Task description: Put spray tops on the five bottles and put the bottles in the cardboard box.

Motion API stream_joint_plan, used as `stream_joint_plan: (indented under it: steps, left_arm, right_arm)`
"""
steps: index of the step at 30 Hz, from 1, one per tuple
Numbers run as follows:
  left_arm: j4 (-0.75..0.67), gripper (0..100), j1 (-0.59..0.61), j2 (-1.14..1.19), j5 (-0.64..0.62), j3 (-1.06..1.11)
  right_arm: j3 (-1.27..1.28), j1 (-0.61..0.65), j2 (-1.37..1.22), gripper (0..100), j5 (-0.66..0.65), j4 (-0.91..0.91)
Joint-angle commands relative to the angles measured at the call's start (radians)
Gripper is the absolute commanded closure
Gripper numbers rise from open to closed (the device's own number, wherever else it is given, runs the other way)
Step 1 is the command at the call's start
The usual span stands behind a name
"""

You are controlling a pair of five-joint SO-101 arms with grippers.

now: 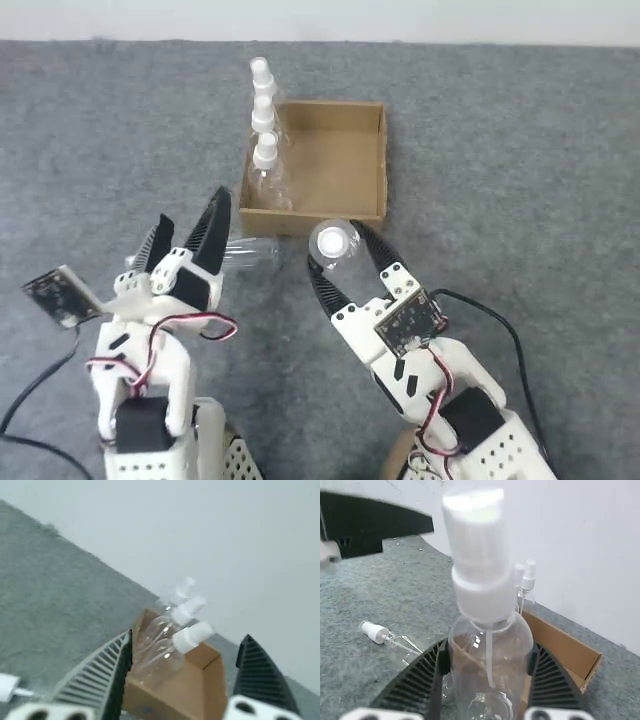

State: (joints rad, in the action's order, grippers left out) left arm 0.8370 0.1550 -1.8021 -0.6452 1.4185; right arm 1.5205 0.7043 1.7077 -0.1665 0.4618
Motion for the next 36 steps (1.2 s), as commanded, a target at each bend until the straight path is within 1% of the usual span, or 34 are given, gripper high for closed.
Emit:
stream_joint_plan:
  steps: [1, 5, 9, 12, 18, 23, 28, 33, 36]
  left_arm:
    - [0.002, 68, 0.028, -0.025, 0.015, 0.047]
    - [0.002, 68, 0.028, -0.025, 0.017, 0.096]
    - [0.005, 68, 0.028, -0.025, 0.084, 0.125]
    - [0.002, 68, 0.028, -0.025, 0.100, 0.147]
    - [0.006, 68, 0.028, -0.025, 0.181, 0.188]
    - [0.006, 68, 0.028, -0.025, 0.213, 0.191]
    - [0.003, 68, 0.028, -0.025, 0.229, 0.203]
    - [0.002, 68, 0.028, -0.025, 0.229, 0.205]
    - [0.002, 68, 0.028, -0.025, 0.229, 0.205]
  right_arm:
    - [-0.017, -0.013, 0.015, 88.1, -0.009, -0.002]
    - [-0.017, -0.013, 0.013, 88.1, -0.011, -0.004]
    - [-0.017, -0.013, 0.013, 88.1, -0.011, -0.005]
    - [-0.017, -0.013, 0.013, 88.1, -0.012, -0.005]
    - [-0.018, -0.013, 0.013, 88.1, -0.012, -0.007]
    - [-0.025, -0.013, 0.013, 88.1, -0.012, -0.001]
    - [-0.040, -0.015, 0.012, 88.1, -0.012, 0.007]
    - [-0.138, -0.015, 0.012, 88.1, -0.012, 0.104]
    - [-0.184, -0.015, 0.010, 88.1, -0.012, 0.125]
